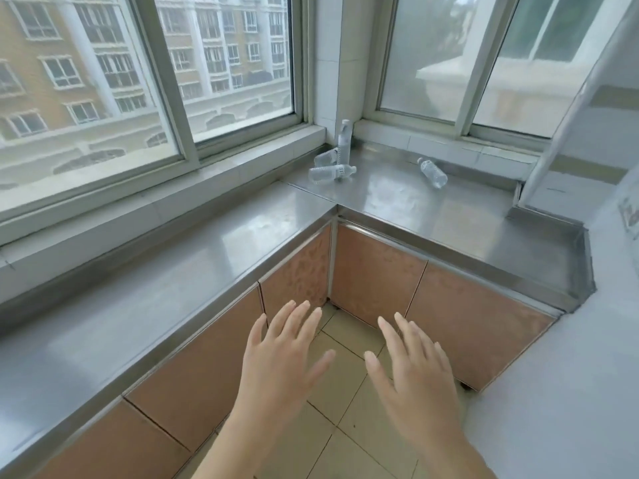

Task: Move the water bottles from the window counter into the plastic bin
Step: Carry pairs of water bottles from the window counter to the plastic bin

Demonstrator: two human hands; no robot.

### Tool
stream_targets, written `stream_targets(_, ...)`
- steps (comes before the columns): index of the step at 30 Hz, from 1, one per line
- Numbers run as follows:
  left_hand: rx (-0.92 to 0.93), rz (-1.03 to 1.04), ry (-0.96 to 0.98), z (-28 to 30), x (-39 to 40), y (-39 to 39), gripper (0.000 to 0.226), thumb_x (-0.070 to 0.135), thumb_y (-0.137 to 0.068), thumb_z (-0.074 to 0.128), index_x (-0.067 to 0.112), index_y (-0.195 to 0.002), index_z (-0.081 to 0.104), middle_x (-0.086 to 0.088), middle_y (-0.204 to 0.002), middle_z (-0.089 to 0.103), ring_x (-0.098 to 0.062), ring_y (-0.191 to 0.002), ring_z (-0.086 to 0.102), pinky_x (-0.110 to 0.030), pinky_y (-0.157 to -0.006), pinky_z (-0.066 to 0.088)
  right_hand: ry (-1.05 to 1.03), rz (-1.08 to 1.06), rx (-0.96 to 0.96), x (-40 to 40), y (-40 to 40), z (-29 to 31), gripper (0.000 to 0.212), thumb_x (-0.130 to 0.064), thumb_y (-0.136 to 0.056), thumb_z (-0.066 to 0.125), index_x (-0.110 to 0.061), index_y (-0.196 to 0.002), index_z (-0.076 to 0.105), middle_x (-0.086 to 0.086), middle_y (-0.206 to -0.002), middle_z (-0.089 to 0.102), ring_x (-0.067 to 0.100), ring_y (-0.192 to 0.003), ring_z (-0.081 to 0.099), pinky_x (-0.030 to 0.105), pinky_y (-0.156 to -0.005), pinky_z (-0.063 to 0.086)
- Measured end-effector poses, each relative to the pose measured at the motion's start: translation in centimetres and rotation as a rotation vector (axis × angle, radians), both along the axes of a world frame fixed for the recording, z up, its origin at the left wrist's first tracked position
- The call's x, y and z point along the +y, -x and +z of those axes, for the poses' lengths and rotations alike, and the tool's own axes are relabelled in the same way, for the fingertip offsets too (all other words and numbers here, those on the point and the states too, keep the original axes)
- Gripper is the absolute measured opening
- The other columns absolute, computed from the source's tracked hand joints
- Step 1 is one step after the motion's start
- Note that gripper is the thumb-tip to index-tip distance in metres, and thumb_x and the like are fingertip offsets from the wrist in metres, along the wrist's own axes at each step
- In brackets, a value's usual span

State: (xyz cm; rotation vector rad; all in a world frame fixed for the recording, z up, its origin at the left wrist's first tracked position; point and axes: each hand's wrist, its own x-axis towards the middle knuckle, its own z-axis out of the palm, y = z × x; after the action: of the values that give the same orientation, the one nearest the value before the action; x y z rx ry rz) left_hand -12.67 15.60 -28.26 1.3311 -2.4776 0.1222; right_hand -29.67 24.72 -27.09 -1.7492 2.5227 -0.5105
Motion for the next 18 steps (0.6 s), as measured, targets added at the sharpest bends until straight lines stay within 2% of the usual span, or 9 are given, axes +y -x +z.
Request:
stream_targets(2, 0.018, 0.022, -0.003, 0.4, -3.1, 2.3, 0.061, 0.062, -0.085, 0.039, 0.028, -0.130, 0.064, 0.009, -0.135, 0.063, -0.013, -0.129, 0.056, -0.045, -0.102, 0.047, 0.008, 0.016, -0.011, -3.5, 2.7, 0.1, 0.064, -0.059, -0.090, 0.022, -0.026, -0.138, 0.048, 0.002, -0.147, 0.045, 0.024, -0.135, 0.042, 0.049, -0.107, 0.033)
stream_targets(7, 0.018, 0.055, -0.011, 1.3, -10.3, 7.1, 0.061, 0.062, -0.087, 0.038, 0.029, -0.133, 0.061, 0.008, -0.138, 0.061, -0.015, -0.131, 0.054, -0.046, -0.104, 0.045, 0.004, 0.074, -0.017, -11.2, 7.7, 0.9, 0.063, -0.058, -0.090, 0.022, -0.029, -0.142, 0.041, -0.001, -0.152, 0.037, 0.020, -0.141, 0.032, 0.048, -0.112, 0.026)
stream_targets(10, 0.025, 0.064, -0.022, 1.1, -14.1, 9.4, 0.062, 0.063, -0.088, 0.036, 0.029, -0.136, 0.058, 0.008, -0.141, 0.058, -0.016, -0.134, 0.051, -0.043, -0.112, 0.035, -0.008, 0.102, -0.013, -14.8, 10.1, 1.0, 0.066, -0.059, -0.089, 0.016, -0.032, -0.146, 0.033, -0.003, -0.156, 0.029, 0.018, -0.144, 0.024, 0.045, -0.115, 0.019)
stream_targets(12, 0.027, 0.068, -0.019, 0.9, -16.9, 11.2, 0.063, 0.064, -0.089, 0.036, 0.029, -0.137, 0.056, 0.008, -0.142, 0.057, -0.016, -0.136, 0.049, -0.040, -0.112, 0.026, -0.019, 0.117, -0.014, -17.4, 11.8, 1.1, 0.067, -0.060, -0.088, 0.012, -0.033, -0.148, 0.027, -0.004, -0.158, 0.023, 0.017, -0.146, 0.018, 0.043, -0.116, 0.015)
stream_targets(13, 0.028, 0.071, -0.026, 0.8, -18.4, 12.1, 0.063, 0.064, -0.089, 0.035, 0.030, -0.138, 0.056, 0.008, -0.143, 0.056, -0.016, -0.137, 0.048, -0.039, -0.113, 0.025, -0.026, 0.121, -0.010, -18.9, 12.8, 1.1, 0.068, -0.061, -0.088, 0.011, -0.033, -0.148, 0.026, -0.004, -0.158, 0.022, 0.018, -0.146, 0.017, 0.042, -0.116, 0.014)
stream_targets(16, 0.034, 0.071, -0.049, 0.3, -23.2, 15.0, 0.064, 0.065, -0.089, 0.033, 0.030, -0.139, 0.055, 0.010, -0.144, 0.055, -0.014, -0.137, 0.047, -0.044, -0.111, 0.037, -0.019, 0.090, 0.031, -23.8, 15.7, 0.8, 0.064, -0.059, -0.090, 0.018, -0.031, -0.145, 0.034, 0.000, -0.155, 0.032, 0.021, -0.143, 0.028, 0.045, -0.113, 0.023)
stream_targets(18, 0.033, 0.060, -0.047, 0.0, -26.7, 17.2, 0.064, 0.065, -0.089, 0.033, 0.031, -0.137, 0.056, 0.010, -0.142, 0.057, -0.013, -0.136, 0.048, -0.043, -0.111, 0.037, -0.017, 0.058, 0.053, -27.1, 17.6, 0.7, 0.061, -0.057, -0.091, 0.026, -0.027, -0.141, 0.043, 0.003, -0.148, 0.044, 0.024, -0.136, 0.040, 0.047, -0.108, 0.033)
